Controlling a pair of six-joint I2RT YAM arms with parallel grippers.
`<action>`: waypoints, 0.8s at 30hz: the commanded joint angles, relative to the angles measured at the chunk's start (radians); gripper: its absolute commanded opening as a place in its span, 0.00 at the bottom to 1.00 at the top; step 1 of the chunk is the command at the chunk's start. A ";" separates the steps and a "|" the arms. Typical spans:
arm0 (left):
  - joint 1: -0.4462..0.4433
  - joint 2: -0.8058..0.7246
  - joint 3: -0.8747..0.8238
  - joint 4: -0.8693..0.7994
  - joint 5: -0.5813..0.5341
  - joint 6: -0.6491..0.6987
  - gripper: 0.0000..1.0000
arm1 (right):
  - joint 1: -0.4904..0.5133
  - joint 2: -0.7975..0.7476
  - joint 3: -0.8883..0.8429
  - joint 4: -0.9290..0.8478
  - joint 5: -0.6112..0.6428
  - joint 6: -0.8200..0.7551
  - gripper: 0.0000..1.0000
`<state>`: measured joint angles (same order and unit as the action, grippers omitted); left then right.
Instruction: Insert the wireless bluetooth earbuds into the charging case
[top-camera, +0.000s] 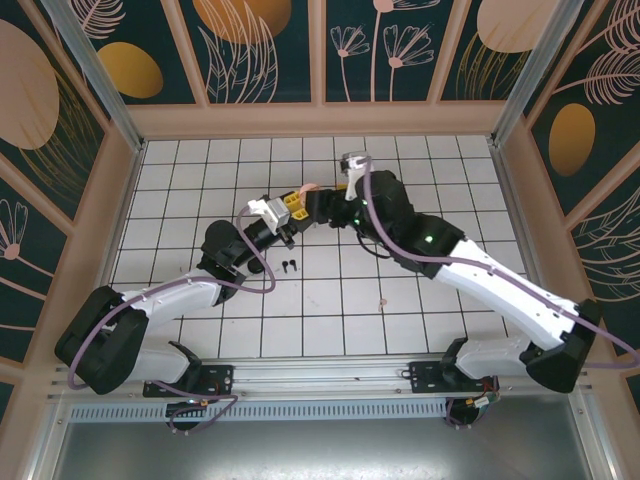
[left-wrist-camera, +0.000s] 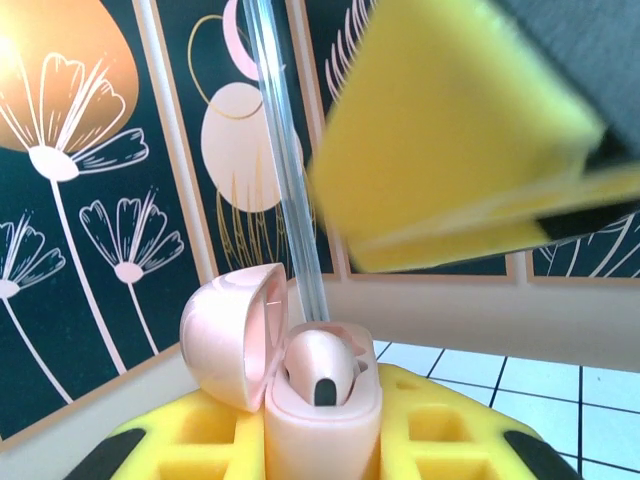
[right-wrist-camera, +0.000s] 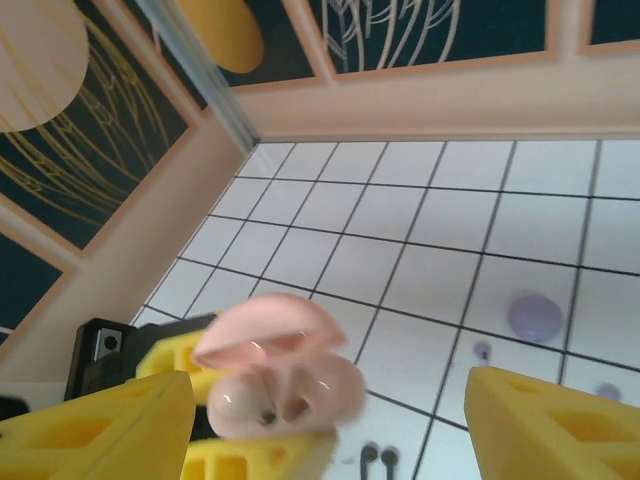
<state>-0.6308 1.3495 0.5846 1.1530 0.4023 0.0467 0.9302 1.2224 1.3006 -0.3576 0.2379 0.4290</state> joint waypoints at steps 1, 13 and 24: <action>-0.005 0.007 0.009 0.065 -0.007 -0.019 0.00 | -0.019 -0.102 -0.036 -0.137 0.085 0.153 0.72; -0.004 0.010 0.009 0.066 0.007 -0.008 0.00 | -0.056 -0.171 -0.499 -0.365 0.039 0.602 0.61; -0.005 0.000 0.003 0.047 0.011 -0.004 0.00 | -0.053 -0.140 -0.708 -0.291 -0.002 0.747 0.49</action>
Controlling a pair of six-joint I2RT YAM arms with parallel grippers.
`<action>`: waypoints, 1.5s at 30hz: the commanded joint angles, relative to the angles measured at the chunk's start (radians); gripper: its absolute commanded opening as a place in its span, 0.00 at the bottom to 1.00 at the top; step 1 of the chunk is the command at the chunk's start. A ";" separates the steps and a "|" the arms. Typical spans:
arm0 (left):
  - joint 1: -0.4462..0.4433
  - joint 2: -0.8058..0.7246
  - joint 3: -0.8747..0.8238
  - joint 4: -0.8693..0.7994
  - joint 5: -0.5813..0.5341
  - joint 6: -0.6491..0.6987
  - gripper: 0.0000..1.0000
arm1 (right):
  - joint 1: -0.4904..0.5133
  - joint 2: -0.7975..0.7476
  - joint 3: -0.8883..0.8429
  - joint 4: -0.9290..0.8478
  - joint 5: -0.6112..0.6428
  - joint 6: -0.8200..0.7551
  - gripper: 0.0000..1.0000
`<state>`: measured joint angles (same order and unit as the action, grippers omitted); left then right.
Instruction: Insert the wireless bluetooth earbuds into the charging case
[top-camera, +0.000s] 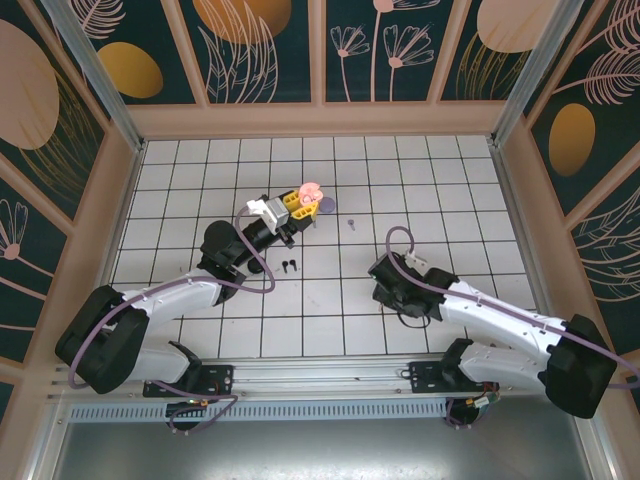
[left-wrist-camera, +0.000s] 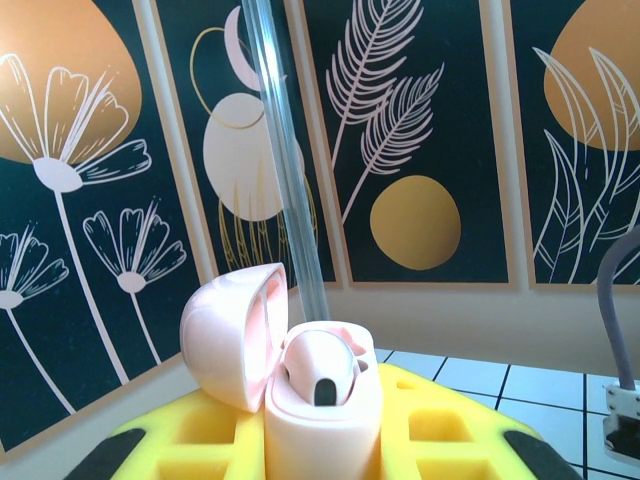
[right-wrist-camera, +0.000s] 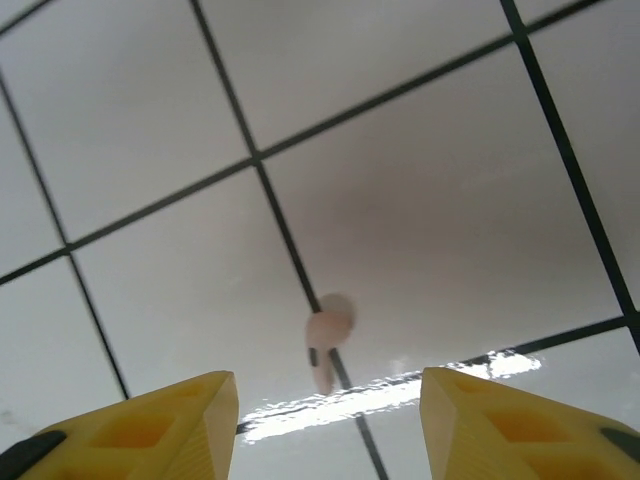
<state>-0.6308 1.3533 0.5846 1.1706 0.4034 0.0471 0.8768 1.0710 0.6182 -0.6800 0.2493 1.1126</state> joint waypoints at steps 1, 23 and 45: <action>-0.006 -0.003 0.003 0.031 0.010 -0.004 0.00 | 0.001 0.019 -0.033 0.040 -0.015 0.068 0.49; -0.006 0.008 0.002 0.041 0.020 -0.021 0.00 | -0.048 0.186 -0.053 0.214 -0.065 0.016 0.40; -0.005 0.005 0.006 0.035 0.020 -0.027 0.00 | -0.048 0.243 -0.081 0.267 -0.096 0.000 0.32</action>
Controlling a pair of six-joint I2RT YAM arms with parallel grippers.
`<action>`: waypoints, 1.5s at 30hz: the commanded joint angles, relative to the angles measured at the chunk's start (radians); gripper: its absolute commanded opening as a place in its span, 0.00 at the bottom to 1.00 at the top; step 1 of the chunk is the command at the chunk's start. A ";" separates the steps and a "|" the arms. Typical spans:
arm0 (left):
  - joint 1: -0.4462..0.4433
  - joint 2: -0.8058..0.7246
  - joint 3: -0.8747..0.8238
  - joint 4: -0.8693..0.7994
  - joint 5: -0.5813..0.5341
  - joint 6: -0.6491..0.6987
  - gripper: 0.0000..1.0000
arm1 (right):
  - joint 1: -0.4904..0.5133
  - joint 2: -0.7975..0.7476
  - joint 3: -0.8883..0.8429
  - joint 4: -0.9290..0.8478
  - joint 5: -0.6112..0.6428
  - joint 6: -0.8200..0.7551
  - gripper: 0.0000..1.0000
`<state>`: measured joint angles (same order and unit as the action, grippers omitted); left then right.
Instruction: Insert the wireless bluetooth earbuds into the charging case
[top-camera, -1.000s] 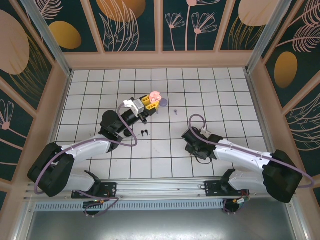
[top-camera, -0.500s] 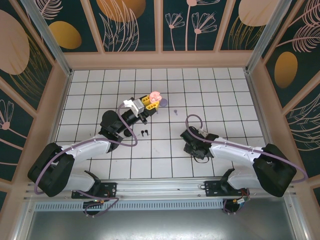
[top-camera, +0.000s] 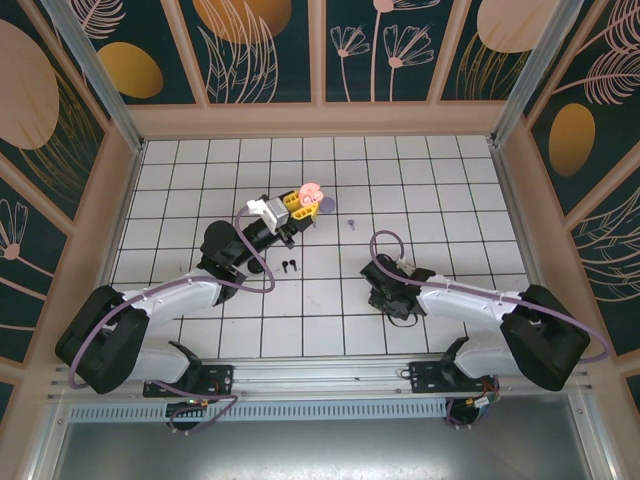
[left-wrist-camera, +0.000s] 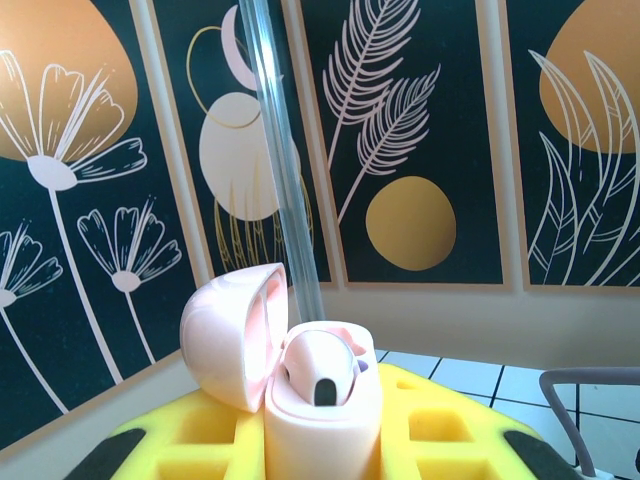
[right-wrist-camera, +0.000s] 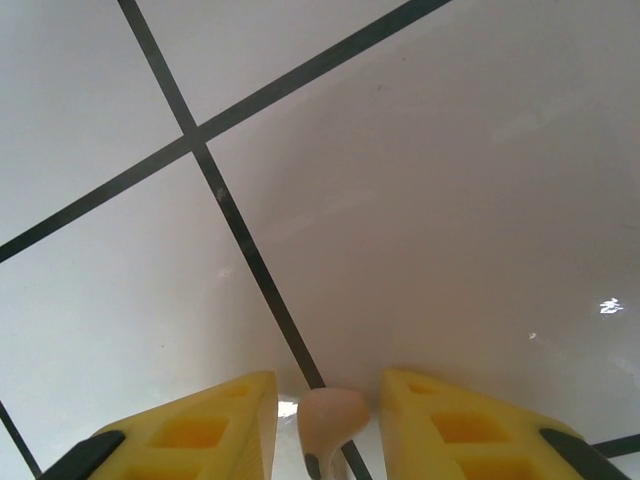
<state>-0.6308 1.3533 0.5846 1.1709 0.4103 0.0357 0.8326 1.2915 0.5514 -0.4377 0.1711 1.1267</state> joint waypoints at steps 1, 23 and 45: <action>-0.006 0.006 0.007 0.035 0.012 -0.016 0.00 | -0.004 0.025 -0.015 0.027 -0.018 -0.016 0.32; -0.005 0.003 0.009 0.027 0.014 -0.017 0.00 | -0.004 0.053 0.004 0.066 -0.030 -0.052 0.21; -0.005 -0.047 -0.011 -0.044 0.015 0.054 0.00 | -0.016 -0.133 0.247 0.054 0.061 -0.273 0.19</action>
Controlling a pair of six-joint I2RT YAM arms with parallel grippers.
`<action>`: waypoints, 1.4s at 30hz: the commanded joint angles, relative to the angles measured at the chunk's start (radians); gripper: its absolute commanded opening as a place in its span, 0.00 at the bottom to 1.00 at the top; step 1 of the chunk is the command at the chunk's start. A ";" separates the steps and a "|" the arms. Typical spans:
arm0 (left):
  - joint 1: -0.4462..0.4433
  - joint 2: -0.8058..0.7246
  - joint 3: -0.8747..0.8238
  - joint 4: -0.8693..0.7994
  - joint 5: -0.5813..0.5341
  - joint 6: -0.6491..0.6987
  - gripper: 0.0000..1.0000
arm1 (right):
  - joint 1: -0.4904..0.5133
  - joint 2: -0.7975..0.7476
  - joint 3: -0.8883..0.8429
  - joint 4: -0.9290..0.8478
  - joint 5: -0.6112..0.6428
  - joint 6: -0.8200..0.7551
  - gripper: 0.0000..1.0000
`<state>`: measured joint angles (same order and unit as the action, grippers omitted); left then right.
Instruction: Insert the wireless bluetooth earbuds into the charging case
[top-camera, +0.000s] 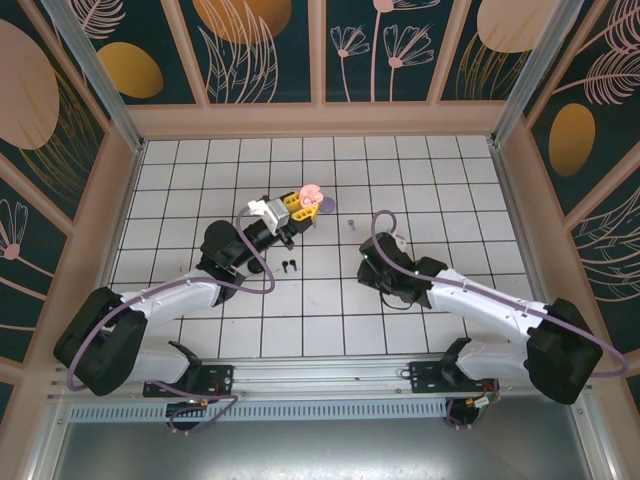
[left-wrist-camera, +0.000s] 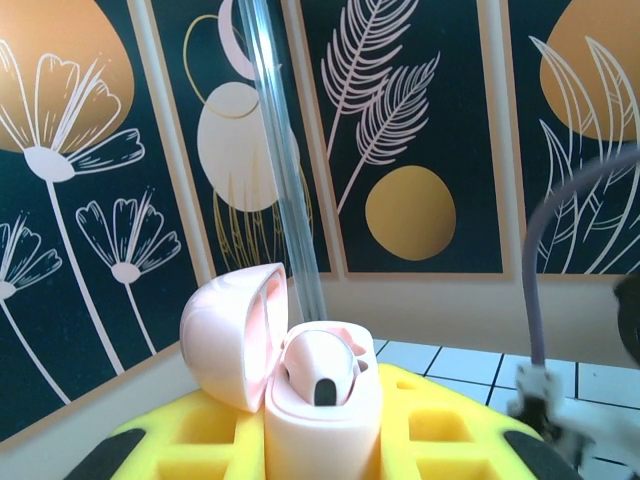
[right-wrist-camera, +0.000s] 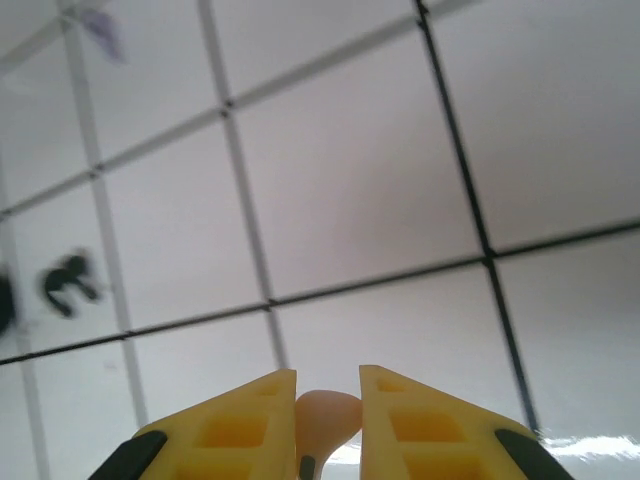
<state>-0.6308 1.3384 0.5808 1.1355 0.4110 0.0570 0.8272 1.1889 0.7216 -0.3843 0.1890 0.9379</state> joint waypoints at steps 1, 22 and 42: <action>-0.006 -0.038 -0.008 -0.014 0.014 0.036 0.00 | -0.014 -0.033 0.112 -0.008 0.048 -0.109 0.19; -0.006 -0.007 0.007 -0.013 0.023 0.025 0.00 | 0.001 0.038 0.659 0.008 0.018 -0.501 0.19; -0.006 0.000 0.027 -0.011 0.026 0.004 0.00 | 0.090 0.113 0.648 0.088 0.007 -0.498 0.18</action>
<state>-0.6308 1.3365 0.5808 1.0958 0.4183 0.0742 0.9066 1.2922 1.3533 -0.3355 0.2073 0.4500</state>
